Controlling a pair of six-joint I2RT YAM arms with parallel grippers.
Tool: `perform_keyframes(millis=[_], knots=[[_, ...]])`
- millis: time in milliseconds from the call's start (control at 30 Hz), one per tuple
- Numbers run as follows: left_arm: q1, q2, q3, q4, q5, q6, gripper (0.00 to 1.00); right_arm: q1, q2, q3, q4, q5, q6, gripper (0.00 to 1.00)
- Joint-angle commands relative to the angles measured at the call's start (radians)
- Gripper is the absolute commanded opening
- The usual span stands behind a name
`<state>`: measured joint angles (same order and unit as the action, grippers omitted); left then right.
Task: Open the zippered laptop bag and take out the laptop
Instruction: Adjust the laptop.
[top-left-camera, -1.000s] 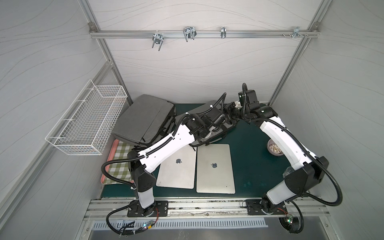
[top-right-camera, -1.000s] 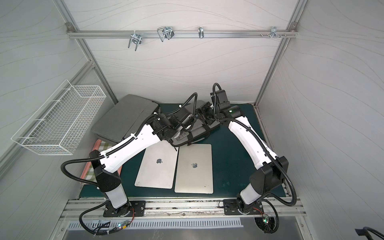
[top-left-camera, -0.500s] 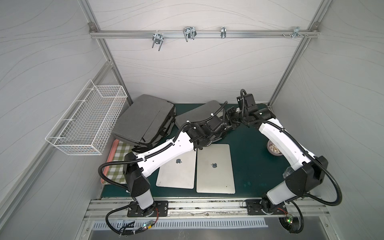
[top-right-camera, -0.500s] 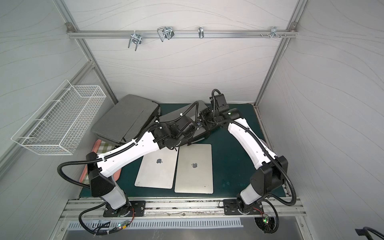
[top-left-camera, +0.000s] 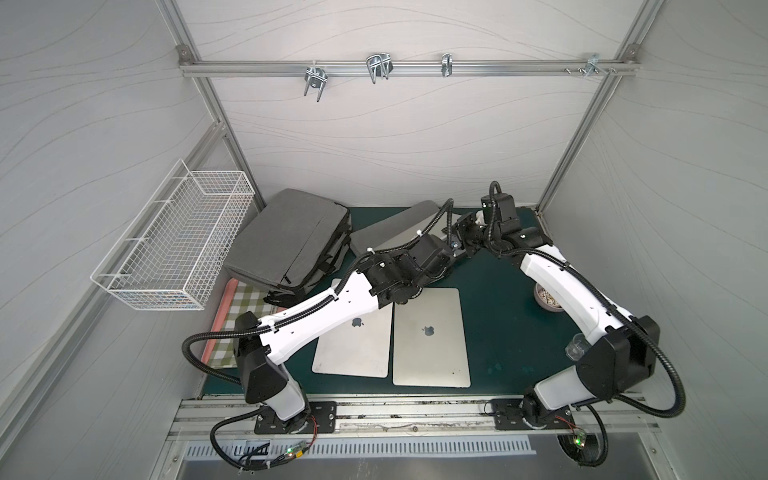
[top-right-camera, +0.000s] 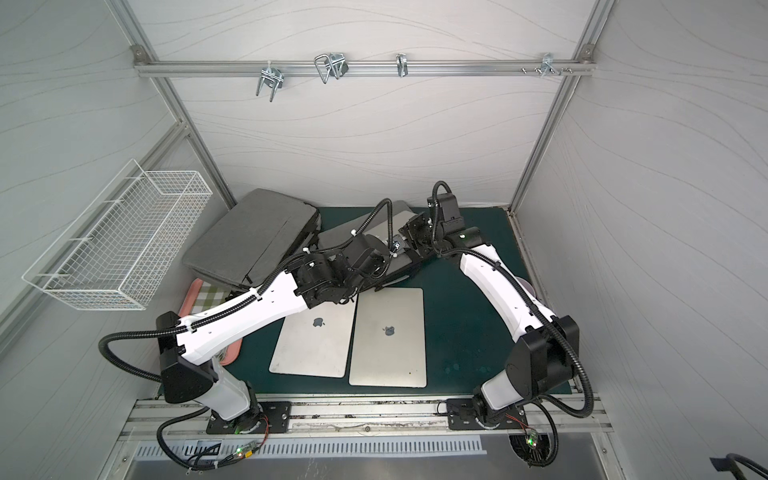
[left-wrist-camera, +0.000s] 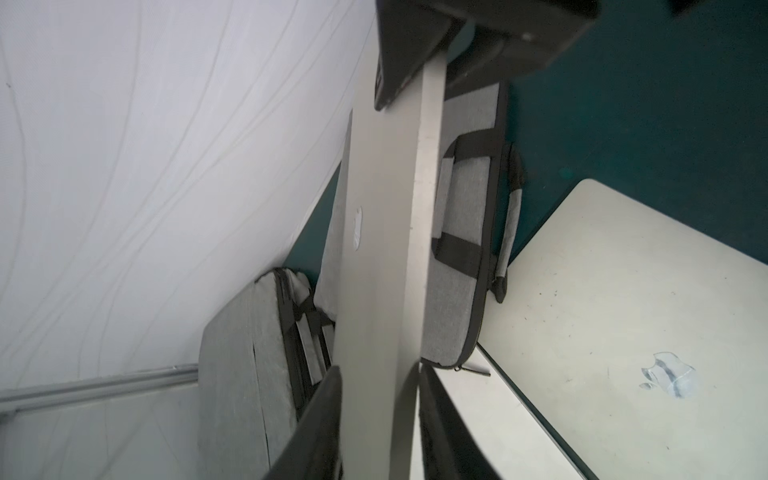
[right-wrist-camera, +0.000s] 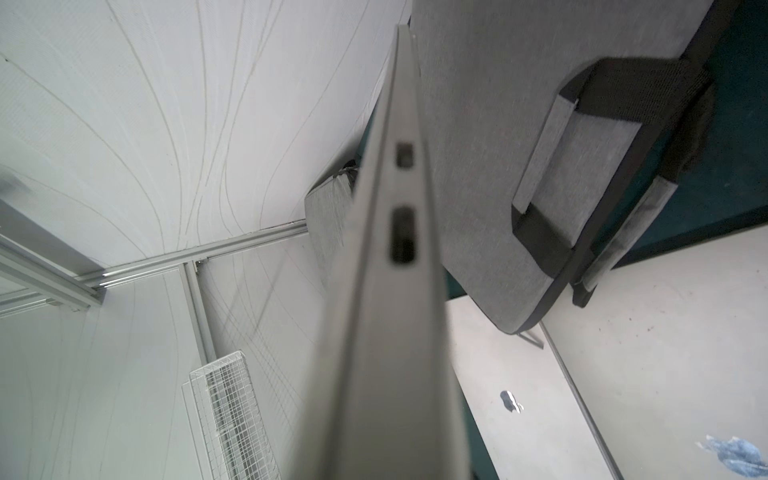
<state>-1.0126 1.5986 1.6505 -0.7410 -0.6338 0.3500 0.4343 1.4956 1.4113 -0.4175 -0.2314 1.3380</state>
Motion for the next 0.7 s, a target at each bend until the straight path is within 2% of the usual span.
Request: perform_keyframes(millis=[0,100,167,200,267,400,567,667], knots=[[-0.004,-0.013,0.047,0.026,0.034,-0.035,0.47,-0.021,-0.072,0.006,0.265,-0.048,0.003,0.00],[-0.001,-0.012,0.072,-0.025,0.089,-0.078,0.67,-0.044,-0.084,-0.006,0.285,-0.064,-0.037,0.00],[0.027,-0.008,0.113,-0.097,0.170,-0.142,0.80,-0.060,-0.093,-0.002,0.275,-0.072,-0.090,0.00],[0.052,-0.005,0.136,-0.134,0.221,-0.182,0.84,-0.069,-0.096,0.004,0.258,-0.084,-0.118,0.00],[0.129,0.001,0.186,-0.213,0.373,-0.281,0.88,-0.098,-0.110,-0.013,0.279,-0.132,-0.161,0.00],[0.242,-0.004,0.234,-0.241,0.594,-0.365,0.97,-0.160,-0.121,-0.026,0.285,-0.301,-0.273,0.00],[0.383,0.032,0.258,-0.215,0.877,-0.441,0.99,-0.228,-0.140,-0.029,0.201,-0.494,-0.510,0.00],[0.459,0.082,0.274,-0.210,0.985,-0.463,0.99,-0.282,-0.164,-0.080,0.269,-0.623,-0.524,0.00]])
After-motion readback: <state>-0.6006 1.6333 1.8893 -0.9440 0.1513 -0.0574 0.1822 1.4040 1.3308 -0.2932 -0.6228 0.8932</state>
